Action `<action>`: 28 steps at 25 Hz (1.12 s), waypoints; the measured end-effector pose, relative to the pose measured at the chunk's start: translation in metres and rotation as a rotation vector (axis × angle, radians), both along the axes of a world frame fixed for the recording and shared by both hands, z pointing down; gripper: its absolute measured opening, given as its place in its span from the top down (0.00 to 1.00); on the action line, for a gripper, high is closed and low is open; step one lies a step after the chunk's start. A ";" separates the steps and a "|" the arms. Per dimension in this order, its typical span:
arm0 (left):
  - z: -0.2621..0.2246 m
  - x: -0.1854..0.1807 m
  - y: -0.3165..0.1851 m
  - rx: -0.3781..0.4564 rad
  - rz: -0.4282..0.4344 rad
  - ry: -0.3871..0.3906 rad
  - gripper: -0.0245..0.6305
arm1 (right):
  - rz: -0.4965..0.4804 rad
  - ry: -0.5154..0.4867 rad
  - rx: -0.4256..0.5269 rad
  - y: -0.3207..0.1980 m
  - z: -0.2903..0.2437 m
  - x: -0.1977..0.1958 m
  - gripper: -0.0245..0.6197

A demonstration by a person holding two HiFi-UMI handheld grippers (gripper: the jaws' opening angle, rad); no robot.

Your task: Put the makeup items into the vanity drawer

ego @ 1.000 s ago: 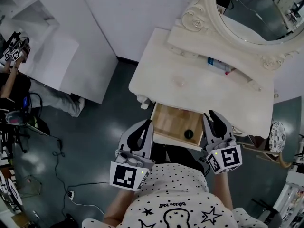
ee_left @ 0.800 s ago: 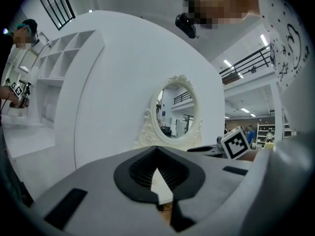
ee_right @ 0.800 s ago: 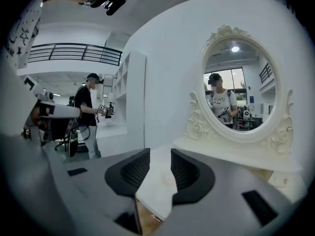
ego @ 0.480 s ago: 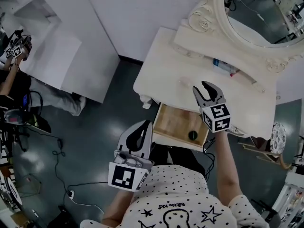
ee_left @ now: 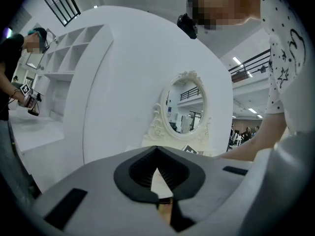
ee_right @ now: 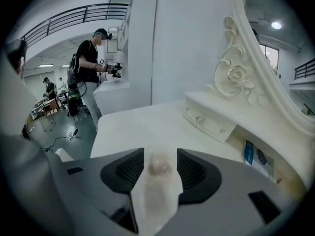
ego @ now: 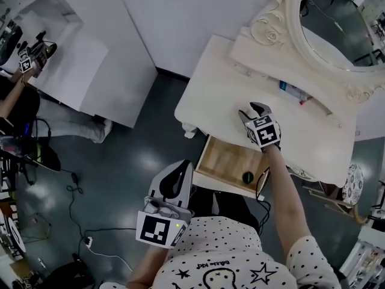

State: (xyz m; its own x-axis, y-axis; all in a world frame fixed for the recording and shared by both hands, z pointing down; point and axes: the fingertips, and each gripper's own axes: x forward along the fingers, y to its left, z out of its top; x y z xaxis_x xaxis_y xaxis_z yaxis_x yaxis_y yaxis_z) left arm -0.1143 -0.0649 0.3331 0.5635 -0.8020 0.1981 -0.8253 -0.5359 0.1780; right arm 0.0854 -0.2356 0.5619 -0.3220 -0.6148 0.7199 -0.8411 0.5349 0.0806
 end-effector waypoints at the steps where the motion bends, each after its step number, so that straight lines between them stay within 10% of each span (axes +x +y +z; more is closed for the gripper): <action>1: 0.002 -0.001 -0.001 -0.007 -0.002 -0.001 0.97 | 0.002 0.007 -0.019 -0.002 0.007 0.001 0.65; 13: 0.007 -0.003 -0.010 -0.030 -0.017 0.004 0.97 | 0.043 0.006 -0.042 -0.007 0.022 0.006 0.69; 28: 0.001 0.025 -0.003 0.003 0.064 0.033 0.97 | 0.223 -0.323 0.286 0.080 -0.124 0.015 0.72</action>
State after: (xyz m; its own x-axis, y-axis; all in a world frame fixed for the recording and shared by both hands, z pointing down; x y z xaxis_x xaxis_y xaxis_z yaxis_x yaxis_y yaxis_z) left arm -0.0889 -0.0683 0.3344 0.6199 -0.7646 0.1765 -0.7830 -0.5881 0.2024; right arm 0.1007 -0.1559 0.4382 -0.3385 -0.8531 0.3970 -0.9391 0.3328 -0.0856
